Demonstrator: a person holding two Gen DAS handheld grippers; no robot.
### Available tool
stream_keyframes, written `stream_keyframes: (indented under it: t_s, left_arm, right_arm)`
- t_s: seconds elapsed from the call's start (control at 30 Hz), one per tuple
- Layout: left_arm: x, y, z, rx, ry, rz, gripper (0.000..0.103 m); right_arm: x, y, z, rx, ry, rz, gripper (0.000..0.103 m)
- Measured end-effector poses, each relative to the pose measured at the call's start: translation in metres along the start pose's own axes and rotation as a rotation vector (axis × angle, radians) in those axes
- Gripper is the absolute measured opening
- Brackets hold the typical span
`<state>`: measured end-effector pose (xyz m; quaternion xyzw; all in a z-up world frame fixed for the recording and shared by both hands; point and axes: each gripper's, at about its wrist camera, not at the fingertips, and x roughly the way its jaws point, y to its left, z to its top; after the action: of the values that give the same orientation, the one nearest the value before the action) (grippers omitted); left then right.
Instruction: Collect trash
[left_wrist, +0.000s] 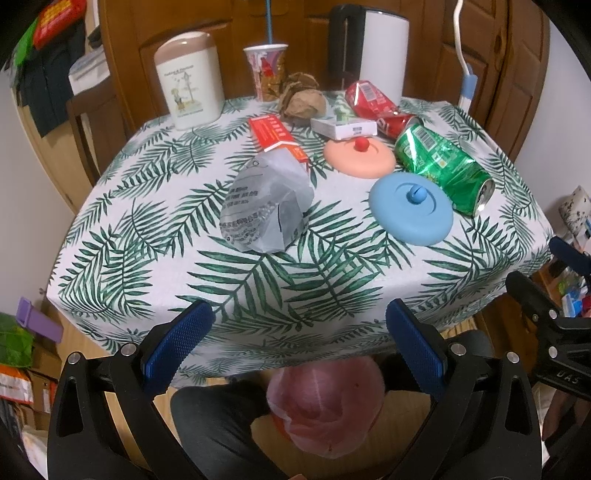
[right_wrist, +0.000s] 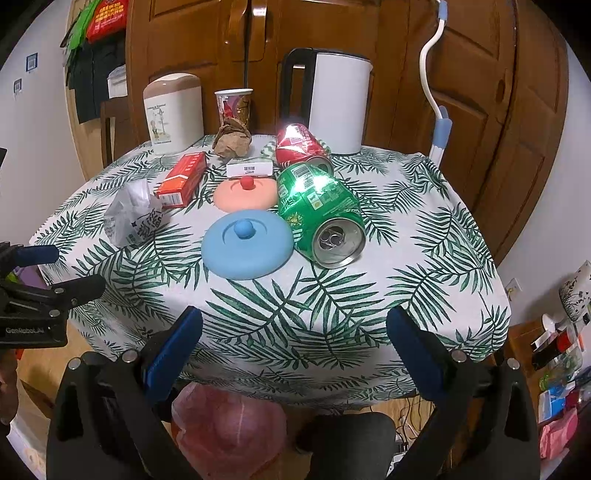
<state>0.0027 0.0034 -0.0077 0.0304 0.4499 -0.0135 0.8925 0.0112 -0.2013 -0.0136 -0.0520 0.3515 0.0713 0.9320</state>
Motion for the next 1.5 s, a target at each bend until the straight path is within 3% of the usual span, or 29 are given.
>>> stream_keyframes:
  t_s: [0.3, 0.5, 0.6, 0.67, 0.77, 0.9, 0.97, 1.07, 1.3, 1.5]
  left_arm:
    - [0.002, 0.002, -0.001, -0.008, -0.006, -0.002, 0.097]
    - [0.003, -0.002, -0.003, 0.050, -0.053, 0.022, 0.097]
    - [0.002, -0.007, -0.007, 0.118, -0.131, 0.161, 0.097]
    - [0.003, -0.005, -0.009, 0.129, -0.171, 0.213, 0.097]
    - [0.001, 0.001, -0.010, 0.113, -0.202, 0.190, 0.097]
    - [0.005, 0.006, -0.003, 0.095, -0.179, 0.178, 0.097]
    - [0.004, 0.011, 0.001, 0.066, -0.209, 0.097, 0.097]
    - [0.011, 0.016, 0.014, 0.030, -0.227, 0.050, 0.097]
    - [0.042, 0.009, 0.041, 0.051, -0.204, 0.065, 0.097]
    - [0.063, 0.007, 0.055, 0.057, -0.186, 0.052, 0.096]
  right_arm:
    - [0.003, -0.001, 0.000, 0.002, 0.007, -0.004, 0.098]
    - [0.004, -0.005, -0.001, 0.031, -0.019, 0.027, 0.098]
    - [-0.001, -0.006, -0.003, 0.022, -0.092, 0.015, 0.098]
    - [-0.001, -0.003, -0.005, -0.023, -0.118, -0.021, 0.098]
    - [0.001, -0.003, -0.008, -0.057, -0.124, -0.008, 0.098]
    - [0.003, -0.004, -0.012, -0.085, -0.109, 0.009, 0.098]
    - [0.004, -0.006, -0.012, -0.085, -0.122, 0.019, 0.098]
    - [0.011, -0.015, -0.008, -0.028, -0.121, 0.108, 0.098]
    - [0.022, 0.002, 0.009, -0.050, -0.179, 0.133, 0.097]
    - [0.036, 0.018, 0.022, -0.081, -0.177, 0.136, 0.079]
